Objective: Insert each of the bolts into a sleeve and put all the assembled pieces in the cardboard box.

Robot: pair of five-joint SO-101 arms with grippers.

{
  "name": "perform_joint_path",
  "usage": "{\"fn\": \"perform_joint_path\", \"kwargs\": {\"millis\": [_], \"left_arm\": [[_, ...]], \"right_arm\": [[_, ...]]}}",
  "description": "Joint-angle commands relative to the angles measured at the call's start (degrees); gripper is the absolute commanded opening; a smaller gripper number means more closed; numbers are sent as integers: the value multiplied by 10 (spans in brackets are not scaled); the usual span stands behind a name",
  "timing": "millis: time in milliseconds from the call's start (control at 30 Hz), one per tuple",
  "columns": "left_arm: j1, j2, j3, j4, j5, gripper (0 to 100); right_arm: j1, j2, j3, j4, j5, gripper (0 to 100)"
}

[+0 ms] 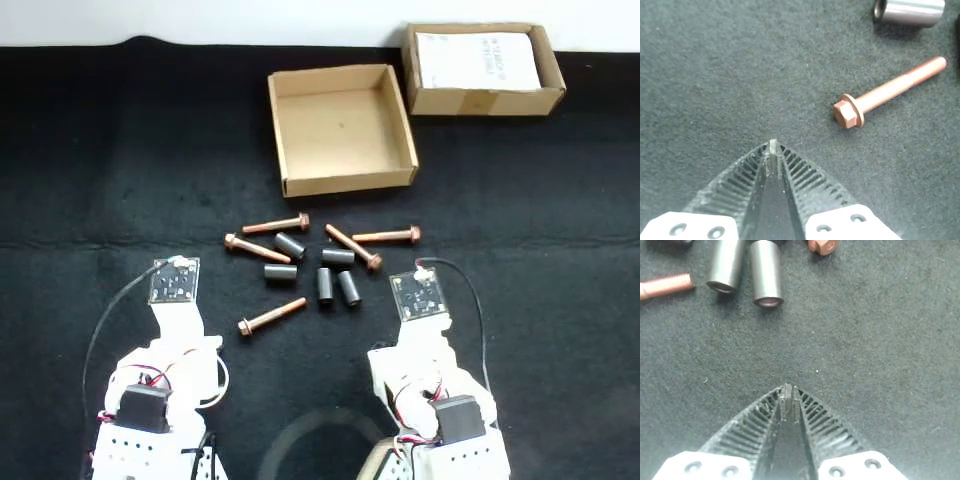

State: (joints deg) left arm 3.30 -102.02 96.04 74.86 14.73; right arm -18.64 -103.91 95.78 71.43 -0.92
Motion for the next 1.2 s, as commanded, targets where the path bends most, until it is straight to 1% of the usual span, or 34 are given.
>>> {"fn": "perform_joint_path", "kwargs": {"millis": [0,433,500,567,633,767,967,1067,1167], "left_arm": [[4,-4,12,-1,3,13],[4,-4,6,-5,3,13],[4,-4,11,-39,3,13],[4,-3,11,-91,2,12],[4,-4,8,-115,2,12],[-36,-4,-14,-158,2,12],[-113,-4,-129,-164,2,12],[-146,-4,-150,-161,2,12],[-174,-4,-144,-160,2,12]], "right_arm": [[6,-11,77,1,-4,8],[6,-11,77,1,-4,8],[6,-11,77,1,-4,8],[6,-11,77,1,-4,8],[6,-11,77,1,-4,8],[6,-11,77,1,-4,8],[6,-11,77,1,-4,8],[6,-11,77,1,-4,8],[6,-11,77,1,-4,8]]}}
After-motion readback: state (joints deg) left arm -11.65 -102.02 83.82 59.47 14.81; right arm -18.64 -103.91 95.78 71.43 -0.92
